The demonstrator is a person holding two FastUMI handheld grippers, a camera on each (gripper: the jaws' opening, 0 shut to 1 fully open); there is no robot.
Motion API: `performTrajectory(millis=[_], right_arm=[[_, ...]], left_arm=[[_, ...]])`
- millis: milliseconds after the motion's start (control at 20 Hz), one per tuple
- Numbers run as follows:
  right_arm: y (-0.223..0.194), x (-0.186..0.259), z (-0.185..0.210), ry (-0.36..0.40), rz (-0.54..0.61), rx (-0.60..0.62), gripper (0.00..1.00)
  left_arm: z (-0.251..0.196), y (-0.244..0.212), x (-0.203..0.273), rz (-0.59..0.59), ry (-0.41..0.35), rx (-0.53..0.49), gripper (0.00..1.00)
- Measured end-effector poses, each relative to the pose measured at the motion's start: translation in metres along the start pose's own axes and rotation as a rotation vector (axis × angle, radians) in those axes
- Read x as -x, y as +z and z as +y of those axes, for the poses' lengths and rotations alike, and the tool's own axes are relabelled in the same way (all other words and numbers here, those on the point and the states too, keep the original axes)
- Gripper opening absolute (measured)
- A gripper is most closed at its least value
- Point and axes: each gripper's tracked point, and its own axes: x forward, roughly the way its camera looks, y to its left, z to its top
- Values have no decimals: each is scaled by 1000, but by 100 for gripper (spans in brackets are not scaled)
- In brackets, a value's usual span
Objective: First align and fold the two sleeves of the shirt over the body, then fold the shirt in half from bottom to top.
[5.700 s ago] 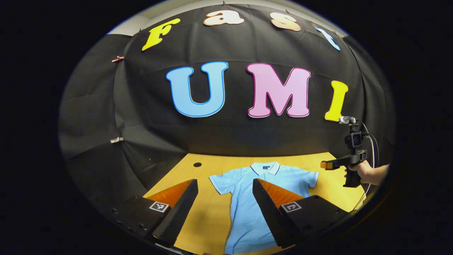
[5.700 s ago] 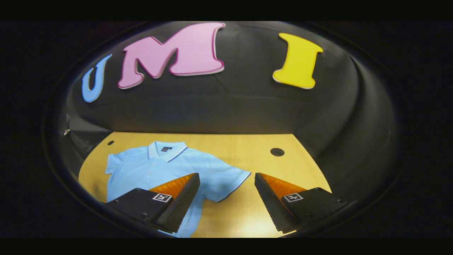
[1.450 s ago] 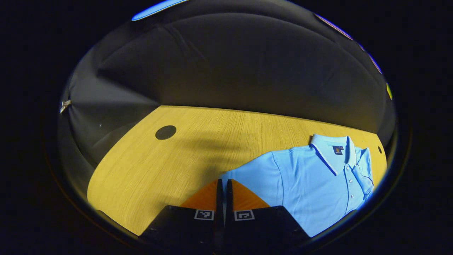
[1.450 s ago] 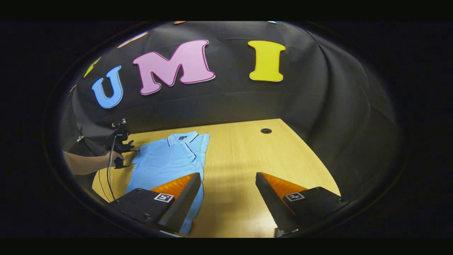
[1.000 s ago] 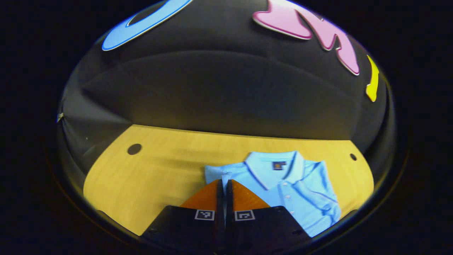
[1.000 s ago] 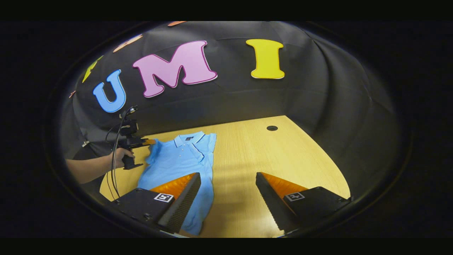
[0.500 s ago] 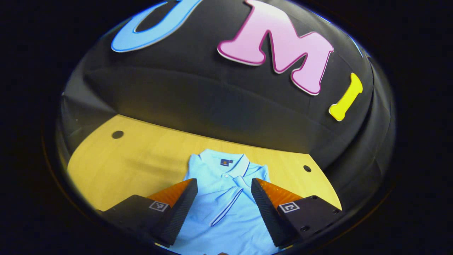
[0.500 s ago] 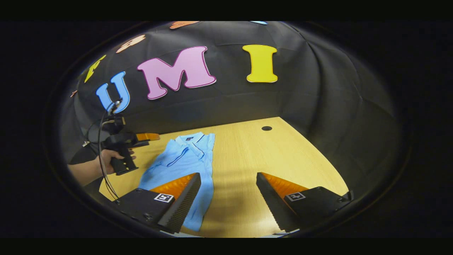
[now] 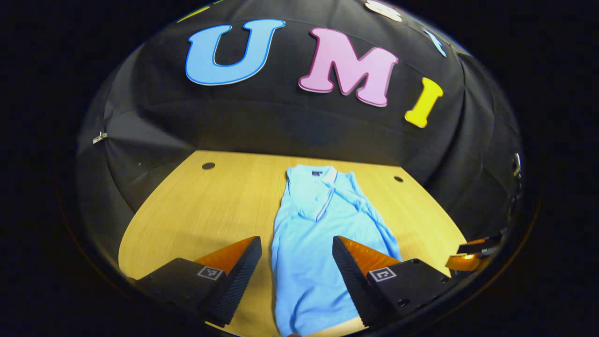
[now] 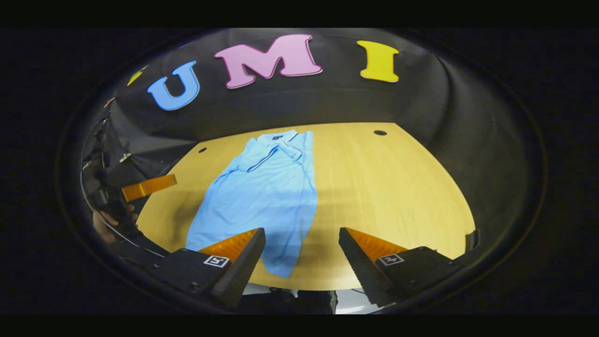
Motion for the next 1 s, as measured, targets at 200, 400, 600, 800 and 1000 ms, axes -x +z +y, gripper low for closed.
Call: performTrajectory(millis=[200,400,600,800,1000], right_arm=[[-29,-18,34,32,35,7,99],[-70,-48,37,-27,114,5,99],[-98,-71,43,-54,175,-75,99],[-93,-73,38,-109,149,-62,98],[-97,-75,36,-133,124,-9,96]], left_arm=[[3,-76,13,107,-4,32,97],[-5,-133,7,239,-15,36,97],[-2,-147,-2,281,11,27,98],[-5,-162,-8,302,27,-33,99],[-7,-168,-11,288,27,-152,97]])
